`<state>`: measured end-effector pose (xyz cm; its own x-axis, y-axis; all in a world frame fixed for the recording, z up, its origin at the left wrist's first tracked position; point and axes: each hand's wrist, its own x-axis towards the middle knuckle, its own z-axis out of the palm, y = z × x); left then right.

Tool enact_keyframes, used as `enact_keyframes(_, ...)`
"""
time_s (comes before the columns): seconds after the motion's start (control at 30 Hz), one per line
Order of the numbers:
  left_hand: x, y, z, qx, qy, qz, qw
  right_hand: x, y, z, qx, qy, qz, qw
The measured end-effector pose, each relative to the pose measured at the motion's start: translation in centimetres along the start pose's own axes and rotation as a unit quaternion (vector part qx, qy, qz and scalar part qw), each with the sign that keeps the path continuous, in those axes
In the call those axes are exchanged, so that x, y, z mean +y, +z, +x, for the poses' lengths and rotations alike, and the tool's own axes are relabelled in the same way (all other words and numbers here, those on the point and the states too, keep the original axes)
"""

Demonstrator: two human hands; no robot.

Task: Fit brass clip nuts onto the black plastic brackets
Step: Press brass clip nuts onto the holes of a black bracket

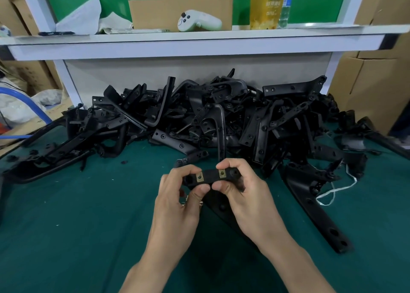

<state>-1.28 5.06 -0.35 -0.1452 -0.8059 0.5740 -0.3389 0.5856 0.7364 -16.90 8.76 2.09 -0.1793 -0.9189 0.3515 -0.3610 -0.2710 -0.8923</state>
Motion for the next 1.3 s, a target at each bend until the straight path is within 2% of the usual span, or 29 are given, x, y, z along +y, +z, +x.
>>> enact_keyframes(0.37, -0.1, -0.1, 0.0, -0.002, -0.005, 0.0, 1.0, 0.1, -0.1, -0.1, 0.006, -0.015, 0.024, 1.0)
enact_keyframes(0.53, -0.2, 0.1, 0.1, 0.005, -0.018, 0.001, 1.0, 0.2, -0.1, 0.0, -0.003, 0.007, 0.04, 0.999)
enact_keyframes(0.8, 0.7, 0.1, 0.1, 0.027, -0.07, -0.096, 0.993, -0.2, -0.3, 0.2, -0.04, 0.049, 0.1, 0.993)
enact_keyframes(0.97, 1.1, 0.1, 0.1, 0.023, -0.078, -0.121, 0.989, -0.4, -0.3, 0.1, -0.048, 0.061, 0.093, 0.993)
enact_keyframes(1.17, 1.1, -0.1, 0.1, 0.037, -0.059, -0.098, 0.993, -1.3, -0.3, -0.2, -0.001, -0.014, 0.11, 0.994)
enact_keyframes(1.23, 1.0, -0.2, 0.2, 0.039, -0.043, -0.076, 0.995, -1.4, -0.1, -0.5, 0.031, -0.052, 0.06, 0.996)
enact_keyframes(1.3, 0.9, -0.2, 0.4, 0.044, -0.023, -0.067, 0.997, -1.3, 0.0, -0.5, 0.074, -0.11, -0.037, 0.99)
